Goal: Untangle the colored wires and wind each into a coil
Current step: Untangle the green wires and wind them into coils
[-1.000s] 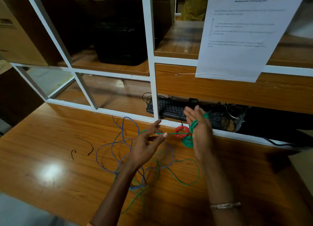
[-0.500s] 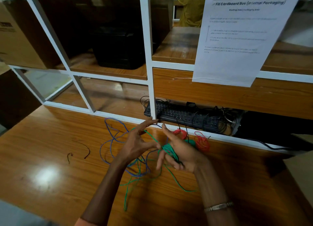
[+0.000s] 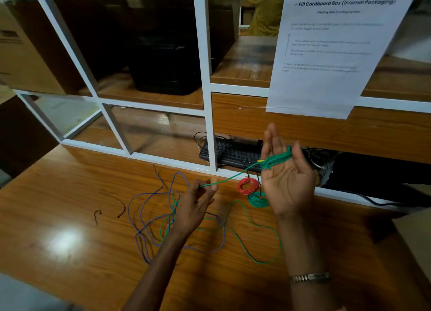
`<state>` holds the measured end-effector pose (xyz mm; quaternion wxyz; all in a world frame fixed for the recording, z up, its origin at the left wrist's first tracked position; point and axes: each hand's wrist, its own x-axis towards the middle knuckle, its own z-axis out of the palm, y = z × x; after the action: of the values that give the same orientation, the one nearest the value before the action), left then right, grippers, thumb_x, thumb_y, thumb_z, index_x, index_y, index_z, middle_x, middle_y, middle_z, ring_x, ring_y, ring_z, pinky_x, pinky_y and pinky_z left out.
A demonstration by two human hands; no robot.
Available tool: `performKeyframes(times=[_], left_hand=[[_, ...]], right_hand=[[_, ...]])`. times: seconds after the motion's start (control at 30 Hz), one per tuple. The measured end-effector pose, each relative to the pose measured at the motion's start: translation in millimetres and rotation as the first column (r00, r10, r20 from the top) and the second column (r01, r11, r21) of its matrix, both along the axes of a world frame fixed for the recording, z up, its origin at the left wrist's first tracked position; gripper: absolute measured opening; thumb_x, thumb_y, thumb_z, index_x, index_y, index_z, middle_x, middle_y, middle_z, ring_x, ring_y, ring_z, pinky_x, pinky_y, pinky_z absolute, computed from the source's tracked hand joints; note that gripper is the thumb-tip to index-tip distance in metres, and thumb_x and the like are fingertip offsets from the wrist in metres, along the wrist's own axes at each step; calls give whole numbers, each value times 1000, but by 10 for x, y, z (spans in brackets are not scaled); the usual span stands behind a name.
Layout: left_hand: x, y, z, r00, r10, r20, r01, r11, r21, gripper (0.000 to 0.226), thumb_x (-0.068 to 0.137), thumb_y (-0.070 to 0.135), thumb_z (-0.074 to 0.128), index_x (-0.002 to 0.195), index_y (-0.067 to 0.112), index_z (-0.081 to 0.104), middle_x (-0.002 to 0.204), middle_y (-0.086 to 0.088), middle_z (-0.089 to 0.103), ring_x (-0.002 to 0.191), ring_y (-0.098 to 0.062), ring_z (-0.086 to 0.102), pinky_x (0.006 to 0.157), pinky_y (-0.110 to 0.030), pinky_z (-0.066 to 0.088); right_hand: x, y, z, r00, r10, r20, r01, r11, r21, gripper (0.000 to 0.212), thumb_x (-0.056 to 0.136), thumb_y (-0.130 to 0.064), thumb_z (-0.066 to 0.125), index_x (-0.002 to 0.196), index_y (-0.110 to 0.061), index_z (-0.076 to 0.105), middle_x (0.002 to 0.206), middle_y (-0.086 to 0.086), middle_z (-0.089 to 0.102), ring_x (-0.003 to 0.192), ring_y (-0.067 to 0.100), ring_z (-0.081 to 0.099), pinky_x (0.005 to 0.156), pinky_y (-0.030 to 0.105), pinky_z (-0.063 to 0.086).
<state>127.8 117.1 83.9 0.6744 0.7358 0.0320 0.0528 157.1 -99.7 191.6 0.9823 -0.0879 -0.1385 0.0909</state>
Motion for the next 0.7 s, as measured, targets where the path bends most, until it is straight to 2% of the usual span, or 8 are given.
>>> performKeyframes(times=[0.1,0.2,0.27,0.3,0.37,0.47,0.57,0.7], left_hand=[[-11,1,82,998,23,64,-21,999,-34,17,97,31,73,81,27,67,110,-2,76,117,-10,69,93,-44,61],[-18,-33,201,993,-44,111,41,999,27,14,93,35,76,86,26,69,134,3,72,136,-7,58,99,-49,57],[-5,-74,267,988,-66,141,63,998,24,13,94,26,77,85,28,69,139,6,69,136,-8,58,100,-41,55],[7,-98,308,984,-66,166,63,998,25,17,95,20,77,84,31,70,141,6,68,136,-8,58,99,-35,56],[41,-117,377,976,-41,213,41,999,4,20,95,13,74,82,27,68,141,6,68,134,-7,60,93,-26,57],[102,-89,420,972,-39,233,48,998,-34,11,94,11,73,86,14,66,141,5,67,136,-9,59,95,-28,58],[107,-74,364,976,-33,216,44,998,-46,11,96,10,71,97,2,63,142,2,67,134,-9,60,91,-23,57],[96,-1,292,982,21,189,-4,996,-89,44,87,32,83,104,5,53,138,-3,69,131,-16,63,95,-36,57]], right_hand=[[60,-41,-83,967,-251,-51,198,858,-474,42,110,-33,38,141,-4,45,152,14,52,142,24,50,123,39,30],[38,66,-173,918,-393,-41,136,412,-901,52,105,-44,49,151,-22,40,160,4,41,146,18,41,125,45,26],[7,125,-186,935,-352,-39,-30,31,-999,71,103,-60,42,161,-25,24,167,3,30,151,22,33,125,45,23],[-9,149,-201,960,-275,-55,-95,-134,-986,75,100,-68,37,161,-23,29,165,5,34,149,24,35,123,43,25],[-39,180,-247,981,-123,-148,-178,-282,-943,83,95,-80,29,141,-18,59,140,12,64,128,25,60,115,45,40],[-166,329,-241,959,97,-266,-252,-135,-958,84,97,-76,27,117,-7,68,84,21,76,68,24,72,69,32,60],[-251,446,-177,947,204,-249,-251,-18,-968,73,96,-79,31,104,-18,70,61,16,68,39,19,45,44,26,41],[-251,460,-290,837,434,-333,-501,367,-784,86,93,-76,48,70,5,67,30,1,33,23,11,17,32,19,18]])
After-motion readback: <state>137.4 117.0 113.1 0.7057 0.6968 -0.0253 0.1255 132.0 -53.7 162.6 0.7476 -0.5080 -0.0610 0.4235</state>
